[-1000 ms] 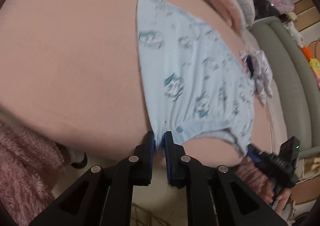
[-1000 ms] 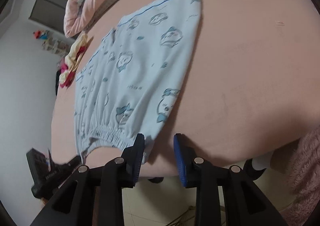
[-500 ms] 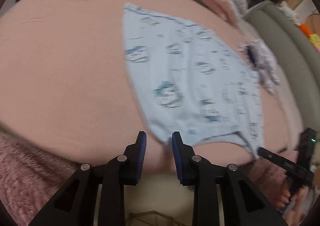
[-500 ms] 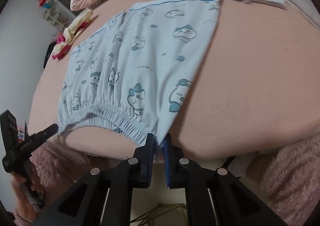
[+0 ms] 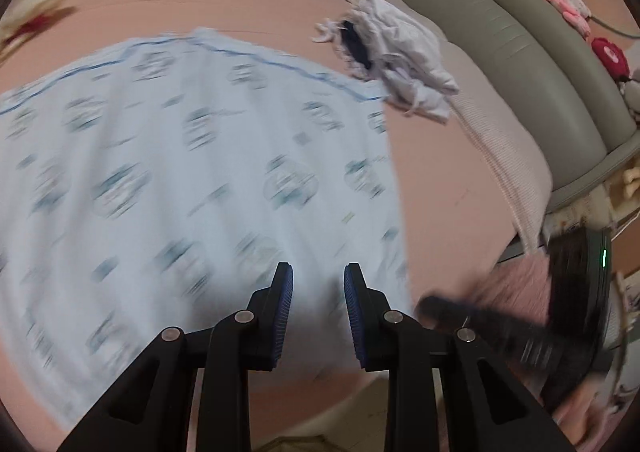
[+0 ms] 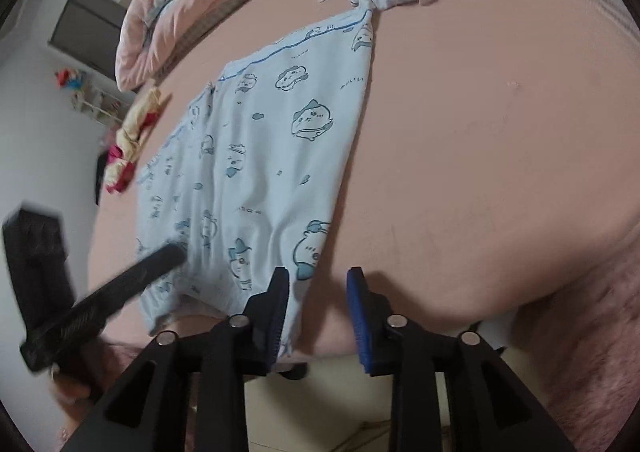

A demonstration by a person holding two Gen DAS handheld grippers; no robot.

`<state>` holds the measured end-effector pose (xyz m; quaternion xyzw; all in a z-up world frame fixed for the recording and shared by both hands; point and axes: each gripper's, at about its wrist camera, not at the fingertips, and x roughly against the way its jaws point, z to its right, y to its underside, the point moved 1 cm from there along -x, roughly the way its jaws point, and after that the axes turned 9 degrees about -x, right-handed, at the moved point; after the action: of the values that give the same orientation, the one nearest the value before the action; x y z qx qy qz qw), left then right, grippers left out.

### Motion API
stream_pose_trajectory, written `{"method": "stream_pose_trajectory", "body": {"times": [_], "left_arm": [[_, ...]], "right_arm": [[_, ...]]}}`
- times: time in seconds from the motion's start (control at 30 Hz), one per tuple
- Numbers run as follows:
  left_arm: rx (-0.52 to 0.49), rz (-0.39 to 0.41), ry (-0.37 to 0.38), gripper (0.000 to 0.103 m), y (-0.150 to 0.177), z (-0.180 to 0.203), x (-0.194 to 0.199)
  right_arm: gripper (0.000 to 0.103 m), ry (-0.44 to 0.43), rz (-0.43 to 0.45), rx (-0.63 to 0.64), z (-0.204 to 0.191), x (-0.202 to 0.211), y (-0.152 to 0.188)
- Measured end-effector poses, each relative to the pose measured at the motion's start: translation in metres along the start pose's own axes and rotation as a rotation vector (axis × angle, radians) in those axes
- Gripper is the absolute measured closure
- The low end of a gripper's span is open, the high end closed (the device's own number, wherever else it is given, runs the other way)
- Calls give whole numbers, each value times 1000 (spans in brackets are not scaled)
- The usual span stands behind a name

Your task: Fold clothes

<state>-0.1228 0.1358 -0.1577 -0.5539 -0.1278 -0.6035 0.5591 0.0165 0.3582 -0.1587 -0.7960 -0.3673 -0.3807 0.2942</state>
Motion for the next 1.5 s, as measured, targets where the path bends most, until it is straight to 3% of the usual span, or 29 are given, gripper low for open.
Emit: {"method": "stream_pose_trajectory", "body": {"times": [0.17, 0.23, 0.4, 0.53, 0.6, 0.67, 0.73, 0.9, 0.93, 0.97, 1.0, 1.2, 1.23, 1.3, 1.4, 1.5], "left_arm": [[-62, -70, 13, 79, -52, 28, -45], [-90, -99, 10, 79, -57, 38, -57], [-88, -132, -2, 78, -43, 44, -65], [-108, -122, 6, 78, -30, 57, -65], [-143, -124, -36, 71, -30, 68, -71], [-170, -137, -73, 60, -32, 77, -79], [-216, -146, -127, 58, -31, 86, -87], [-331, -130, -252, 60, -20, 105, -96], [-325, -122, -259, 67, -20, 104, -96], [-314, -108, -253, 79, -22, 103, -94], [-296, -92, -230, 83, -23, 101, -92], [-94, -83, 32, 83, -30, 70, -64], [-61, -26, 31, 83, -27, 60, -44], [12, 48, -72, 83, -17, 16, -3], [127, 158, -226, 78, -1, -50, 59], [403, 176, -332, 77, 30, -146, 90]], "right_arm": [[65, -29, -11, -74, 5, -16, -7], [65, -47, 13, -119, 14, -16, -18], [65, -38, 93, -204, 27, -5, -71], [65, -10, 91, -203, 26, -8, -97], [65, -40, 74, -253, 33, -11, -96], [65, -32, 67, -291, 42, -12, -94], [65, -2, 57, -308, 47, -16, -89], [65, -3, 66, -309, 50, -12, -83], [65, -5, 66, -314, 51, -13, -82], [65, -6, 66, -319, 52, -13, -82], [65, -8, 66, -324, 52, -14, -82], [64, 17, 63, -238, 33, -18, -89], [64, 2, 51, -221, 31, -17, -93], [64, -13, 35, -165, 19, -17, -99], [54, 71, 39, -30, -5, -24, -113], [54, 110, 23, -24, -11, -46, -137]]}}
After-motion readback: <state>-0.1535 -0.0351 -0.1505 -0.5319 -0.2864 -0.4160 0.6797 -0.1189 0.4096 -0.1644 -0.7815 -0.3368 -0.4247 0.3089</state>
